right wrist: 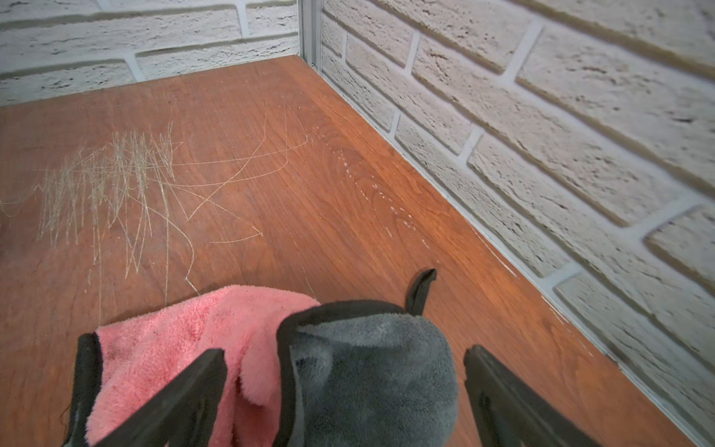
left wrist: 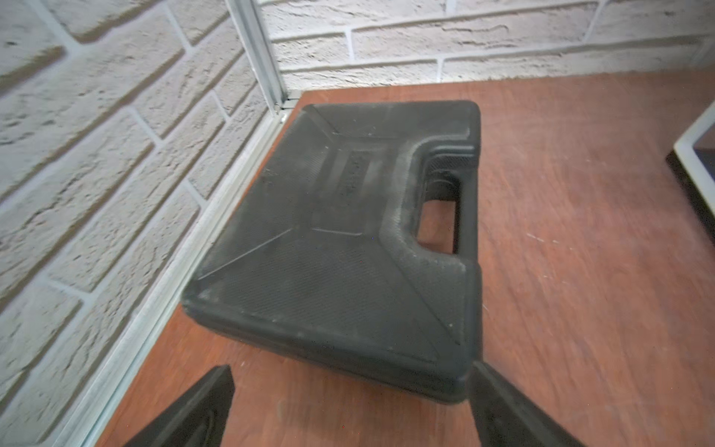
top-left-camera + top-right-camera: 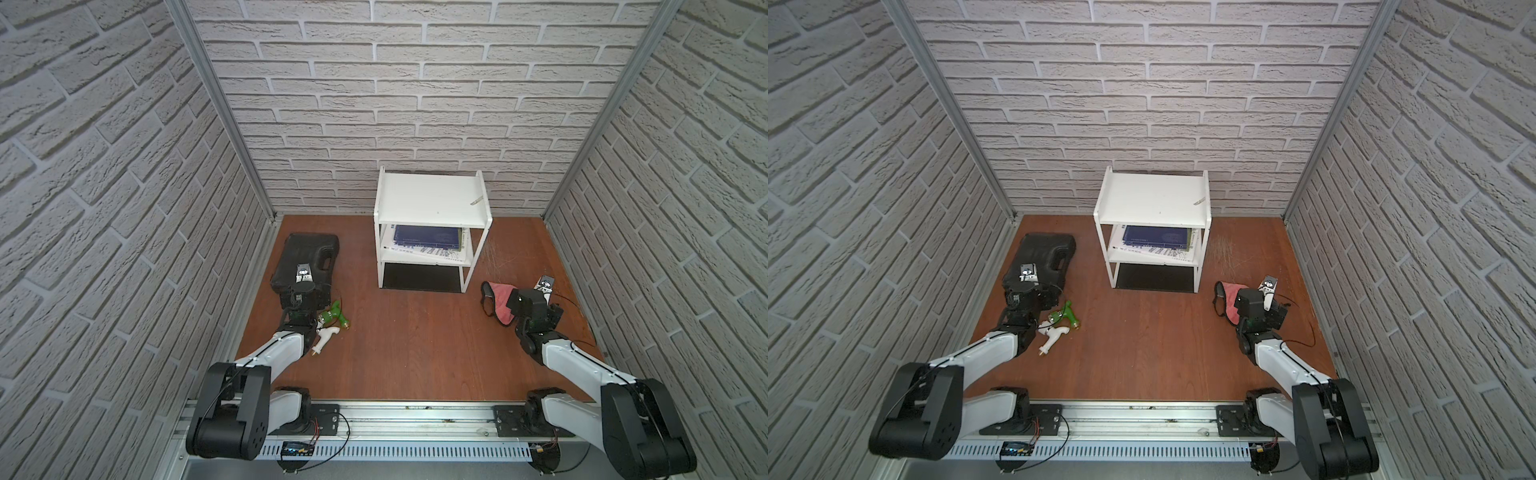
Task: Wipe the bookshelf clean with a cloth
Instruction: Reset both arms
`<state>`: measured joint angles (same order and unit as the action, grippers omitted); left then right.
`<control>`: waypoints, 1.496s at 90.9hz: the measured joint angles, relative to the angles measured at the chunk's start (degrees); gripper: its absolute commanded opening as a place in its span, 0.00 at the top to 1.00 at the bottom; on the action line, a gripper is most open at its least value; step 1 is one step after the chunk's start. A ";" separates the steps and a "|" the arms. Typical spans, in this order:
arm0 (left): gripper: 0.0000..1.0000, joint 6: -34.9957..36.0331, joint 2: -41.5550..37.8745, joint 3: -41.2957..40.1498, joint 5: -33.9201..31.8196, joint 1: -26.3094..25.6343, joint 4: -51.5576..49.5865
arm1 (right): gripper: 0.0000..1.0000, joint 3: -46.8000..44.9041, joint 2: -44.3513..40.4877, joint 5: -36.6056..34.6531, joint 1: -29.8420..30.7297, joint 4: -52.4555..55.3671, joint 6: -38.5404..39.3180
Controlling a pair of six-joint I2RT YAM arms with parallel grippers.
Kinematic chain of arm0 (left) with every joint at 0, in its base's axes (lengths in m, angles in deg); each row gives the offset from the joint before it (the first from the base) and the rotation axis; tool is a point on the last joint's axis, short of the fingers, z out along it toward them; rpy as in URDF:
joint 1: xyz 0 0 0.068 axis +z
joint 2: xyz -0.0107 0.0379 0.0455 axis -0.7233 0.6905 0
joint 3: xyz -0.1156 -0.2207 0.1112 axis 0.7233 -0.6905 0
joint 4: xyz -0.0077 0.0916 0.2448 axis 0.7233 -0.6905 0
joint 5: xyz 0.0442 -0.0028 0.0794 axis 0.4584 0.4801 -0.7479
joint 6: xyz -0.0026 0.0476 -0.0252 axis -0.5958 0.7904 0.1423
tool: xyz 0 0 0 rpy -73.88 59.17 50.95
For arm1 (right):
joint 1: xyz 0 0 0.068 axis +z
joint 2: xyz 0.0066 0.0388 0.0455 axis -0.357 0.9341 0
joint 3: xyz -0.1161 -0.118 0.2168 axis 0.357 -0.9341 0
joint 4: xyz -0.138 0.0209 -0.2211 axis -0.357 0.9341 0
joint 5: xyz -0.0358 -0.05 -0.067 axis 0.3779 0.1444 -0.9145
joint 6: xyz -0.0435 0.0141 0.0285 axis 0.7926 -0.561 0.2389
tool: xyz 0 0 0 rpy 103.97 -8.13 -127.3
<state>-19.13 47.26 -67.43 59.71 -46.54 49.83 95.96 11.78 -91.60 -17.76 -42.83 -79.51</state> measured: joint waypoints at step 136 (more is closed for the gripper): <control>0.02 6.38 16.61 1.07 9.11 3.43 21.73 | 0.01 3.04 22.36 21.59 -0.76 -32.17 15.58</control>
<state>-12.75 63.87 -66.36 68.82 -43.11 71.55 99.00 34.14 -70.01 -18.52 -75.01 -63.92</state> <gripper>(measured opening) 0.983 0.991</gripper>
